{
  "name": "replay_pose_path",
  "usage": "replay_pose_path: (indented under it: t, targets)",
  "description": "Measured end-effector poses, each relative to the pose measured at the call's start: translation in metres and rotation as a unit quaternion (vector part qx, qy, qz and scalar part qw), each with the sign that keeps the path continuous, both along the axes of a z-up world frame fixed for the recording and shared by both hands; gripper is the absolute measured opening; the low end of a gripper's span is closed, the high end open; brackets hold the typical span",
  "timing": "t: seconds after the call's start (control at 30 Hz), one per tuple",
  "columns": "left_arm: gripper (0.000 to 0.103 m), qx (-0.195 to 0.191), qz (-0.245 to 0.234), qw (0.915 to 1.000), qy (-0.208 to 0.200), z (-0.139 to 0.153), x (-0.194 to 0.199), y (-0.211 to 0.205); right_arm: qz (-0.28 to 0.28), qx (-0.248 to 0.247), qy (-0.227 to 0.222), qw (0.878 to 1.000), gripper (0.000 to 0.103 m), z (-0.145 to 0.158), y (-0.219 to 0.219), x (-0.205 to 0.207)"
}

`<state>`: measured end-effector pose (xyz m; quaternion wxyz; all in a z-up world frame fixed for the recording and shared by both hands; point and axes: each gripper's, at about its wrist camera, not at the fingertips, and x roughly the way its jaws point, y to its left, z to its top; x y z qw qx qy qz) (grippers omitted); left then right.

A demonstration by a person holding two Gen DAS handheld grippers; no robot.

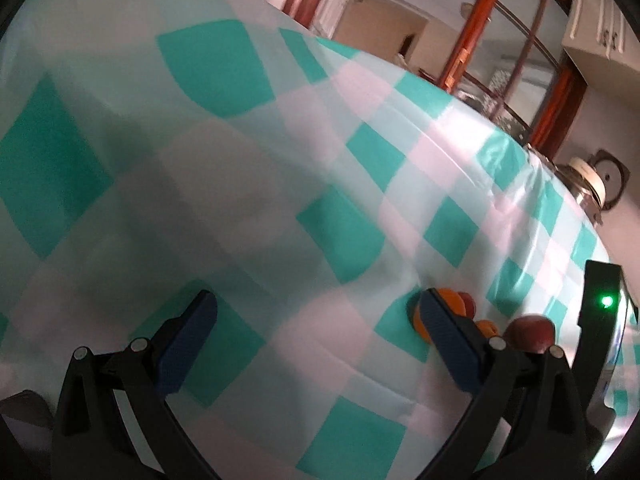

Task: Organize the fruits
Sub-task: 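Grasp the small orange tangerine with the right tool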

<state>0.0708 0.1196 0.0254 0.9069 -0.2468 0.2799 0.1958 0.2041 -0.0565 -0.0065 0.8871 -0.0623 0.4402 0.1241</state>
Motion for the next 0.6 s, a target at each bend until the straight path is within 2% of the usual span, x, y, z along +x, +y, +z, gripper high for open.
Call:
replay_pose_path:
  t: [0.13, 0.23, 0.33, 0.47, 0.6]
  targets:
    - [0.101, 0.019, -0.044, 0.9988, 0.011, 0.000, 0.009, -0.015, -0.019, 0.027, -0.015, 0.999, 0.041, 0.008, -0.025, -0.037]
    - [0.101, 0.043, -0.083, 0.9955, 0.018, 0.000, 0.017, -0.032, -0.058, 0.064, -0.040, 0.995, 0.041, 0.020, -0.060, -0.075]
    - [0.101, 0.052, -0.118, 0.9913, 0.025, 0.000, 0.026, -0.045, -0.113, 0.101, -0.056, 0.987, 0.042, 0.024, -0.102, -0.107]
    - [0.101, 0.045, -0.159, 0.9855, 0.037, -0.003, 0.043, -0.056, -0.178, 0.193, -0.062, 0.963, 0.042, 0.022, -0.158, -0.132]
    - [0.099, 0.048, -0.172, 0.9825, 0.054, -0.006, 0.064, -0.065, -0.210, 0.171, -0.080, 0.959, 0.042, 0.029, -0.154, -0.129]
